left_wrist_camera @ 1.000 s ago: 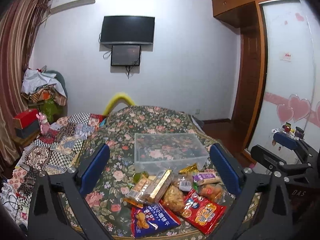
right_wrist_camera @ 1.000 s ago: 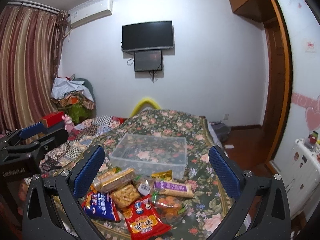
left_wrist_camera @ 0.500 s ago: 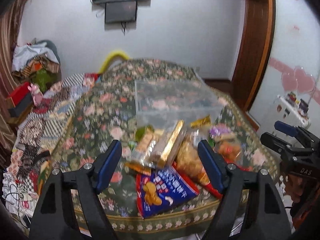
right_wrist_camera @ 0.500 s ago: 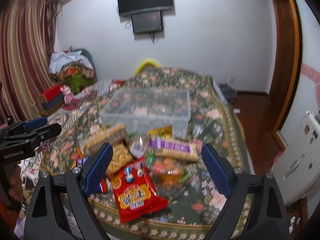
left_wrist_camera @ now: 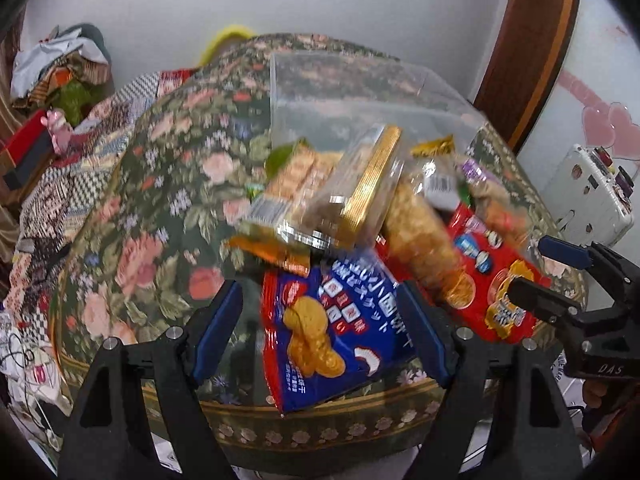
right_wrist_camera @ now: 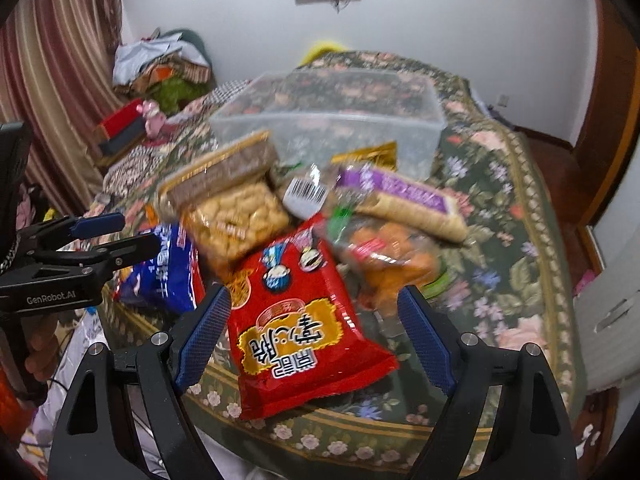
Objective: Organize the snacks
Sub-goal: 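Grasp the red chip bag with the right tool while the left tool grasps the blue biscuit bag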
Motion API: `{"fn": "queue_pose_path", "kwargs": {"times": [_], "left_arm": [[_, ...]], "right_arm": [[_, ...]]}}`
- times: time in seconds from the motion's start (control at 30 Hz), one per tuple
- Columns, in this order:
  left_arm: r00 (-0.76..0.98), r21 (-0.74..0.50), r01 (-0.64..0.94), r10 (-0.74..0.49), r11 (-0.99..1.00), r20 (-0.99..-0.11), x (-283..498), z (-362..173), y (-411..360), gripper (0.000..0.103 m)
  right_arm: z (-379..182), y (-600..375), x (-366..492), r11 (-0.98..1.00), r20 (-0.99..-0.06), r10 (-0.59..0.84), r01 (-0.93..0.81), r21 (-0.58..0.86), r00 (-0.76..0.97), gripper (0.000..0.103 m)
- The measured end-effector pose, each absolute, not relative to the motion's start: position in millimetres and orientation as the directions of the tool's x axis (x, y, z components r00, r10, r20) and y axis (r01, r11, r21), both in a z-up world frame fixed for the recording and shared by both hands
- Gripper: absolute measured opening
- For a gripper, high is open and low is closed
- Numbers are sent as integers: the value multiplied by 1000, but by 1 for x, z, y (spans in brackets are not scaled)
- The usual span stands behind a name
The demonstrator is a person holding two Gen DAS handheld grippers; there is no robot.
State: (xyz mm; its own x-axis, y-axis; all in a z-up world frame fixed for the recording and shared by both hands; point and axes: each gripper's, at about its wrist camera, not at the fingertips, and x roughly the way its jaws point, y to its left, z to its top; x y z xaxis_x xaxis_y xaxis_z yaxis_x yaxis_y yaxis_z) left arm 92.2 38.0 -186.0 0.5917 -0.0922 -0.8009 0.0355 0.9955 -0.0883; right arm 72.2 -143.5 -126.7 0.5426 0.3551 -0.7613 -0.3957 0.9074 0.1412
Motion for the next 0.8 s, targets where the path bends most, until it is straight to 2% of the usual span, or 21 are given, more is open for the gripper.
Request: {"fn": "queue_pose_path", "kwargs": {"times": [0.07,0.13,0.57,0.6,0.63,0.7,0.8], "left_arm": [[571,-107,33,-107,994,-814,93,-194,39,84],[558,-130,32,-126,991,-820,94,-200,39,92],[537,-202,22,-182,979,-824,109,-222,34,94],[539,-203,26,-185,979,-822,109,-222,34,90],[539,-207,35,-193,978,-820,108,-221,32,82],[542,-202,51,-197,978,-817,107,-220,30,79],[540,-202,58,-201,978,-817,106,-219,29,72]], "right_arm": [[-132,-139,74,903,-773,357,-404,144,524,83],[-139,-135,77,900,-785,359,-410,147,506,84],[-165,-118,89,882,-834,349,-450,139,427,84],[-165,-117,88,883,-833,343,-452,129,434,79],[-164,-117,87,883,-831,339,-453,120,441,73],[-161,-119,86,883,-827,344,-453,124,445,66],[-159,-124,87,886,-822,355,-441,144,445,64]]}}
